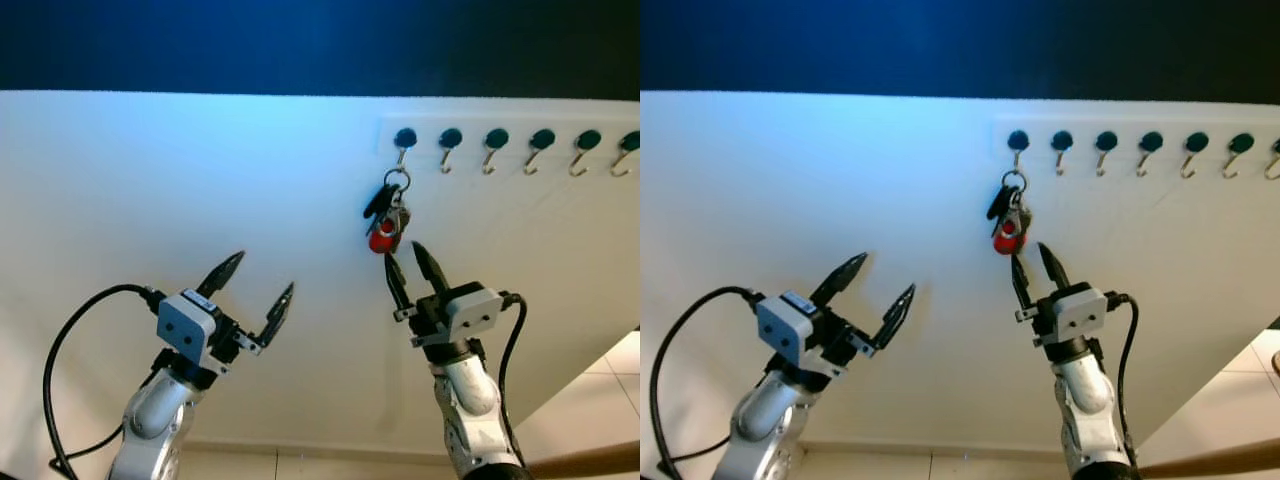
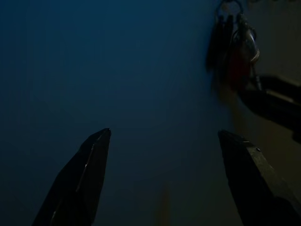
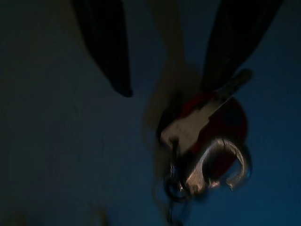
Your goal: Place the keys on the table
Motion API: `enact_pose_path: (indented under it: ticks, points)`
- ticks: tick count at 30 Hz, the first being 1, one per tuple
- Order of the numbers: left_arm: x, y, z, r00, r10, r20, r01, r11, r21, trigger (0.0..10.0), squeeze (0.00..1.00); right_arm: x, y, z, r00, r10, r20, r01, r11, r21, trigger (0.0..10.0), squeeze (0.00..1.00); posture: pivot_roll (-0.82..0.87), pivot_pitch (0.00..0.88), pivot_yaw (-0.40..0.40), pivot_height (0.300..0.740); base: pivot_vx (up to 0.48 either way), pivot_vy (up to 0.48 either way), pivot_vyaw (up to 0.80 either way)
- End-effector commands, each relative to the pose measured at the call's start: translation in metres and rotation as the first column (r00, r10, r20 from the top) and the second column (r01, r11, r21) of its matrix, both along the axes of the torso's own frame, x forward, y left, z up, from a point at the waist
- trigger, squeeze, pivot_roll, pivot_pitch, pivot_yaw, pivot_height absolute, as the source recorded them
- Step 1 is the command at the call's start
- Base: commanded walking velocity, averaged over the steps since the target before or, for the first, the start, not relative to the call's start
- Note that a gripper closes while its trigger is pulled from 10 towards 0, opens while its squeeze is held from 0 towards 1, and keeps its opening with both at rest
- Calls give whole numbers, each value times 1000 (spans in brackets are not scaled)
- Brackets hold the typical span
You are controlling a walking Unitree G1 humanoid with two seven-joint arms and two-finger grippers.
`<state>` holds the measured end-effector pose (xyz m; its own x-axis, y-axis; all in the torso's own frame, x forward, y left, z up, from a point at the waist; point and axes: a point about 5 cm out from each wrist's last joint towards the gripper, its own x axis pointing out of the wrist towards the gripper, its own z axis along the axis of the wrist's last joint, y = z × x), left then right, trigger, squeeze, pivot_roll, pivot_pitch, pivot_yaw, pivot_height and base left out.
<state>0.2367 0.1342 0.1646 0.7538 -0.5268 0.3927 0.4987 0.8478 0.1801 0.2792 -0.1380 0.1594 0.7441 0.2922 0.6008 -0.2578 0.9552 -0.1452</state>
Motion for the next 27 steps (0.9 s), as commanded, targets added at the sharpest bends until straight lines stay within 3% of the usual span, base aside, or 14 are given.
enact_pose_path:
  ticks: [1,4,5,6,7,8,9,10,14,15,20,27]
  points:
    - [-3,-2,1,1000,-17,-22,18,1000,15,10000,0,-3,2,6,1000,20,12,-20,1000,16,10000,984,26,65,1,740,0,0,0]
    - [-3,-3,1,1000,-19,-23,19,1000,21,10000,0,-4,3,12,999,25,26,-25,999,34,10000,992,27,63,1,740,0,0,0]
    - [-4,-3,2,999,-20,-26,20,1000,22,10000,0,-5,3,13,1000,23,22,-24,999,37,10000,855,24,60,2,740,0,0,0]
    - [-4,-4,3,999,-20,-29,21,1000,21,10000,0,-5,3,13,1000,21,18,-22,999,38,10000,855,25,61,2,740,0,0,0]
    - [-4,-4,3,999,-21,-31,21,1000,22,10000,0,-6,3,12,1000,19,13,-20,999,34,10000,722,24,61,1,740,0,0,0]
    - [-4,-4,3,999,-21,-31,21,1000,22,10000,0,-6,3,12,1000,19,13,-20,999,34,10000,722,24,61,1,740,0,0,0]
    - [-4,-5,3,999,-22,-34,23,999,26,10000,0,-6,3,9,1000,17,-1,-17,999,27,10000,165,24,60,2,740,0,0,0]
    - [-4,-6,3,999,-24,-37,26,999,31,10000,0,-7,2,6,1000,16,-14,-16,1000,21,10000,0,25,61,2,740,0,0,0]
    - [-5,-8,3,998,-35,-49,38,998,48,10000,0,-10,2,-2,999,18,-49,-18,1000,8,10000,0,21,65,2,740,0,0,0]
    - [-6,-9,2,997,-39,-69,43,997,58,10000,0,-13,-2,-15,992,10,-122,-12,1000,-16,10000,0,20,72,1,740,0,0,0]
    - [-8,-12,1,995,-47,-84,53,997,64,10000,0,-19,-5,-38,969,14,-245,-26,999,-47,10000,0,18,76,2,740,0,0,0]
    - [-8,-14,3,995,-58,-87,64,996,70,10000,0,-31,-6,-53,953,32,-300,-53,997,-62,10000,0,18,79,4,740,0,0,0]
